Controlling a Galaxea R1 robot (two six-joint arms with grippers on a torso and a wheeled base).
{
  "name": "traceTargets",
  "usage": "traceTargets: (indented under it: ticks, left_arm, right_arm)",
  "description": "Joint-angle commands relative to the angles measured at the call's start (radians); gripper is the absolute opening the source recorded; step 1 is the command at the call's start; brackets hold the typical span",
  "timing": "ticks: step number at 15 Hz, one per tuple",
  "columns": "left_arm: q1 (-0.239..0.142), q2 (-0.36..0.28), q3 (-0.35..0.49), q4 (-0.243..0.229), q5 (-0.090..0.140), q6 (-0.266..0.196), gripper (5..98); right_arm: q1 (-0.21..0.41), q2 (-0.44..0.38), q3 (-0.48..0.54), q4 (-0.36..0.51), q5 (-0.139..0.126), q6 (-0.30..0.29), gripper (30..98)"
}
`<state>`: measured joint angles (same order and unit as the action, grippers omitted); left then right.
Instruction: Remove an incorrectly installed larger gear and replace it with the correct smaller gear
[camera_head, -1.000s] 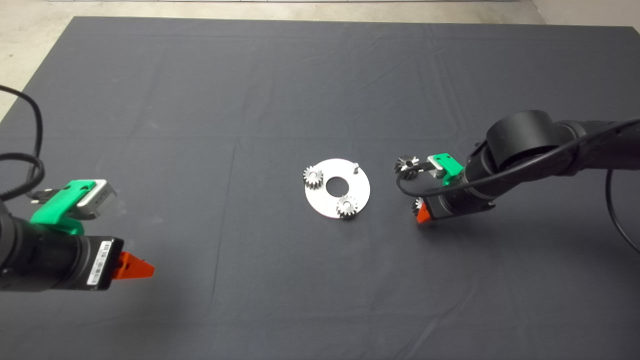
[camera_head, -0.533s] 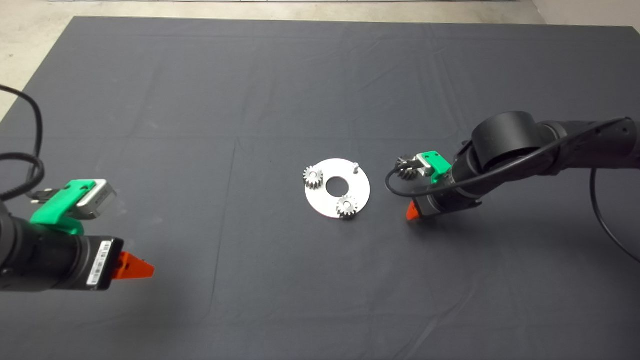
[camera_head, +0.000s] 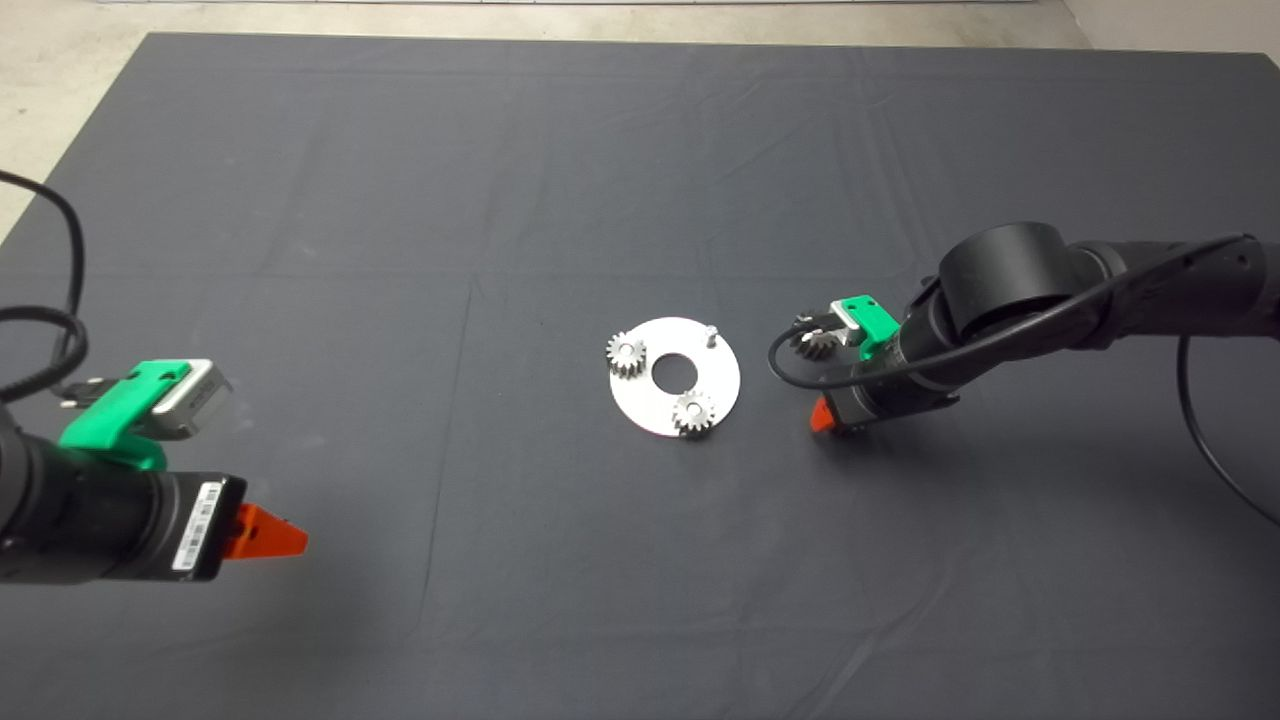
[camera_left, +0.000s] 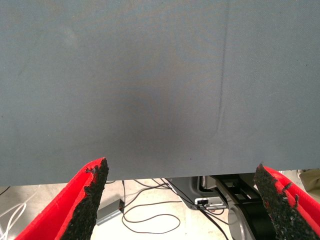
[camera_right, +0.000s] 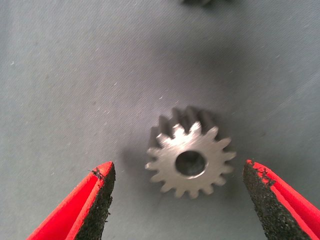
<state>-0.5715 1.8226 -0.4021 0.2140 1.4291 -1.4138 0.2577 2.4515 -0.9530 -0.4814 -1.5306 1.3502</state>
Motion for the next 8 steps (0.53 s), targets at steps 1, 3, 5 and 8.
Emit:
traceTargets:
  ticks: [1,3,5,8]
  left_arm:
    - [-0.008,-0.006,0.016,-0.004,0.005,-0.003,74.4]
    - [-0.008,-0.004,0.013,-0.004,0.005,0.003,74.4]
    - [-0.008,-0.004,0.012,-0.004,0.007,0.004,74.4]
    - [-0.008,-0.004,0.016,-0.004,0.006,0.004,74.4]
  right_arm:
    - [0.014,-0.008,-0.001,-0.049,-0.089,-0.006,68.1]
    - [0.014,-0.010,-0.001,-0.049,-0.089,-0.006,68.1]
    - [0.014,-0.008,-0.001,-0.049,-0.089,-0.005,68.1]
    - [0.014,-0.009,-0.001,-0.049,-0.089,-0.005,68.1]
